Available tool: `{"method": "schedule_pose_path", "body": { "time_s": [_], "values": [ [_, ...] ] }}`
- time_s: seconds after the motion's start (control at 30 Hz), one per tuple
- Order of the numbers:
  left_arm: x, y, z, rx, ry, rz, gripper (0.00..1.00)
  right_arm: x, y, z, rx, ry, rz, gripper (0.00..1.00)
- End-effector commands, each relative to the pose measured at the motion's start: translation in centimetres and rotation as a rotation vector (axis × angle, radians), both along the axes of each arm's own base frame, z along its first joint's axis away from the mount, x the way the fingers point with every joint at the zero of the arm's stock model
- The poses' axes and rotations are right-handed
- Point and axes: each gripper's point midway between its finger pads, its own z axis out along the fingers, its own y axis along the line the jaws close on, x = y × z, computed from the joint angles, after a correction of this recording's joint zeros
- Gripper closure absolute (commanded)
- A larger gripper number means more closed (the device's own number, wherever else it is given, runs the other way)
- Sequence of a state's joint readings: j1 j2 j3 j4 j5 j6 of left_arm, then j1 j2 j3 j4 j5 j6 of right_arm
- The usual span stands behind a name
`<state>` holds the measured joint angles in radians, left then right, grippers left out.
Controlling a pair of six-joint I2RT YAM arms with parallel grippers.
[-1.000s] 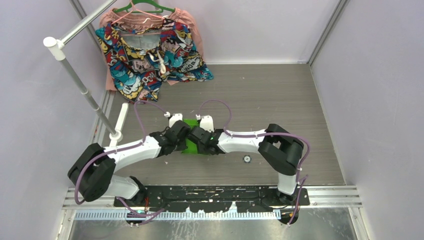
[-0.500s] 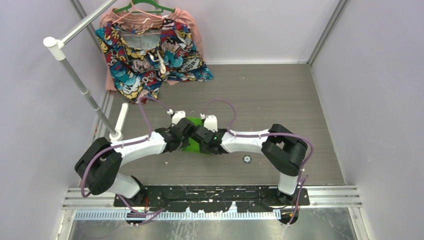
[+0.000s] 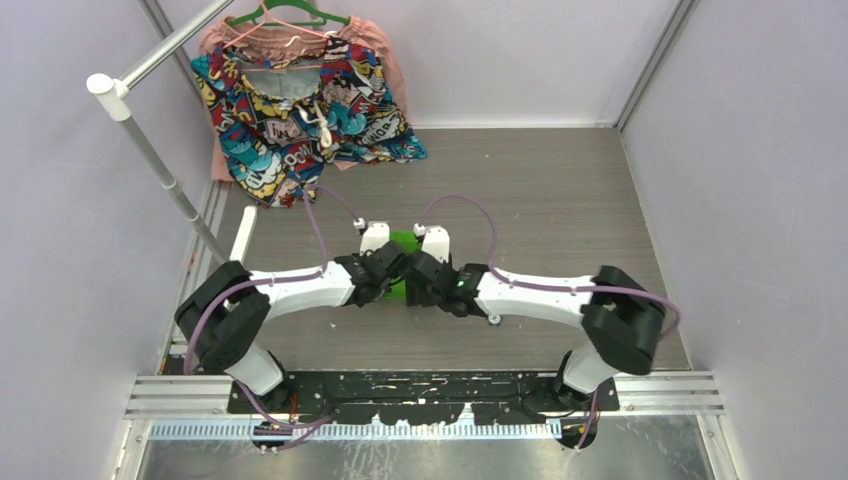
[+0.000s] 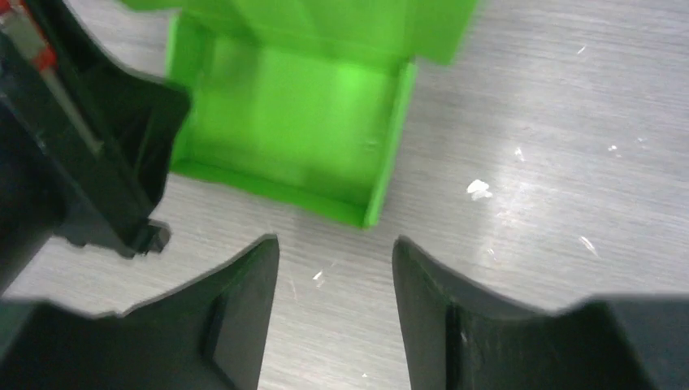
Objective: Fold the paper box
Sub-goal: Fold the paper box at the center of the board.
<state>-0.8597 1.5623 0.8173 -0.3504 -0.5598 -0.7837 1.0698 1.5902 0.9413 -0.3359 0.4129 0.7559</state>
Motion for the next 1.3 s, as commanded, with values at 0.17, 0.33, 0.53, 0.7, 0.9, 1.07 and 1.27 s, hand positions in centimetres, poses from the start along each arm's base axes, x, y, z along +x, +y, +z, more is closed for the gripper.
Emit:
{"method": "schedule_pose_path", "body": {
  "time_s": [0.17,0.33,0.53,0.7,0.9,1.07,1.27],
  "values": [
    [-2.1,1.1,-2.4,0.165,0.074,-0.026,0.96,1.5,1.8,11.9,0.278,-0.210,0.002,0.38],
    [-2.2,1.1,-2.8,0.178,0.081,-0.030,0.97,1.4,0.8,12.7,0.278,-0.220,-0.011,0.38],
    [-2.3,1.2,-2.9,0.188,0.082,-0.030,0.92,1.8,-0.9,14.1,0.297,-0.239,-0.063,0.38],
    [-2.1,1.3,-3.0,0.215,0.087,-0.036,0.95,2.5,-3.0,14.2,0.297,-0.224,-0.144,0.39],
    [-2.0,1.3,-2.5,0.218,0.082,-0.038,0.93,3.2,-5.1,11.7,0.265,-0.177,-0.216,0.40],
    [-1.9,0.8,-1.6,0.182,0.066,-0.058,0.83,3.4,-5.8,10.3,0.254,-0.150,-0.235,0.40],
    [-1.8,0.3,-1.4,0.164,0.067,-0.068,0.81,3.8,-6.3,9.0,0.242,-0.115,-0.259,0.40]
  ]
}}
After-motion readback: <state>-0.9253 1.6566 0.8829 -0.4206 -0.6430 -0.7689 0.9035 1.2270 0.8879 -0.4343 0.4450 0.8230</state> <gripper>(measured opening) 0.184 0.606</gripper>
